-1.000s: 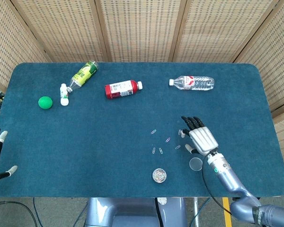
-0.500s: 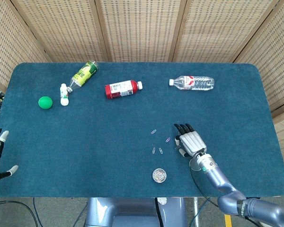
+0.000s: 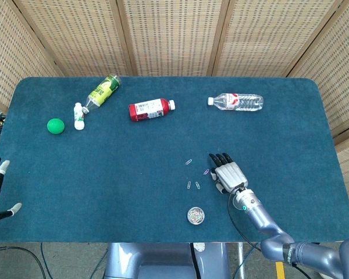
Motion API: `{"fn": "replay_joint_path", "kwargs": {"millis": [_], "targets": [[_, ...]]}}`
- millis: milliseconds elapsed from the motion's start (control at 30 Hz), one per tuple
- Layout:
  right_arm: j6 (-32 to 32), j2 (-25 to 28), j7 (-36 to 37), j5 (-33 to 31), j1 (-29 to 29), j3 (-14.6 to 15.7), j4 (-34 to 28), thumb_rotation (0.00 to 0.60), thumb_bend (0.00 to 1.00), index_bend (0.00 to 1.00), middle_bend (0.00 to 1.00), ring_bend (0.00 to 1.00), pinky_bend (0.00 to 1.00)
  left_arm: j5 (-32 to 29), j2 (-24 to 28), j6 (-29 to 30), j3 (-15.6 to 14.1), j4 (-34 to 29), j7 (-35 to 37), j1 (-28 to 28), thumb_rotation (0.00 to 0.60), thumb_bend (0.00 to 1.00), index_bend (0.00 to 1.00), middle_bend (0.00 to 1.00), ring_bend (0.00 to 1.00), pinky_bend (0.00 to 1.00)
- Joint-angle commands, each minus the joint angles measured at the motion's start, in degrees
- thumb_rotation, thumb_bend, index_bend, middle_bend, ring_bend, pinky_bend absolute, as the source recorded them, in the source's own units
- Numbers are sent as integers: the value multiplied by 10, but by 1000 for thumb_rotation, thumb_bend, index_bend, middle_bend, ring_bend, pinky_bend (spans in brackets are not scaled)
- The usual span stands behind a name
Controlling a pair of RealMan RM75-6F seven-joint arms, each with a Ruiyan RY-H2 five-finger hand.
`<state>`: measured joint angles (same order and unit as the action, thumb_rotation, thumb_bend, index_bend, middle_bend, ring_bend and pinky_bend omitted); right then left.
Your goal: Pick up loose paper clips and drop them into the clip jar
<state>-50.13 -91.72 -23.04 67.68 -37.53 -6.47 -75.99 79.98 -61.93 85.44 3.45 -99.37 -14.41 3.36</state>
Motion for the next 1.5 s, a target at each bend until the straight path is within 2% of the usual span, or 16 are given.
{"fn": "replay_joint_path", "kwargs": {"millis": [33, 300, 633, 967, 1167, 1500], "targets": [[1, -4, -8, -7, -2, 1, 4, 600, 355, 497, 0, 0, 0, -1, 0, -1, 0, 1, 1, 0, 600, 0, 0, 0, 0, 0], [7, -7, -23, -26, -5, 6, 11, 600, 356, 508, 0, 0, 0, -1, -1, -1, 0, 1, -1, 1, 600, 0, 0, 0, 0, 0], [-1, -13, -34, -39, -7, 5, 19, 600, 384, 614, 3, 0, 0, -3, -3, -1, -1, 1, -4, 2, 600, 0, 0, 0, 0, 0], [-9, -23, -34, -46, -8, 0, 34, 600, 434, 653, 34, 0, 0, -4, 0, -2, 0, 1, 1, 2, 600, 0, 0, 0, 0, 0], [-28, -2, -24, -21, -6, -1, -4, 600, 435, 665, 49, 0, 0, -5, 0, -4, -1, 1, 1, 3, 600, 0, 0, 0, 0, 0], [-53, 72, 28, 76, 0, 20, -134, 600, 435, 669, 98, 0, 0, 0, -2, -4, -4, 0, -3, 4, 600, 0, 0, 0, 0, 0]]}}
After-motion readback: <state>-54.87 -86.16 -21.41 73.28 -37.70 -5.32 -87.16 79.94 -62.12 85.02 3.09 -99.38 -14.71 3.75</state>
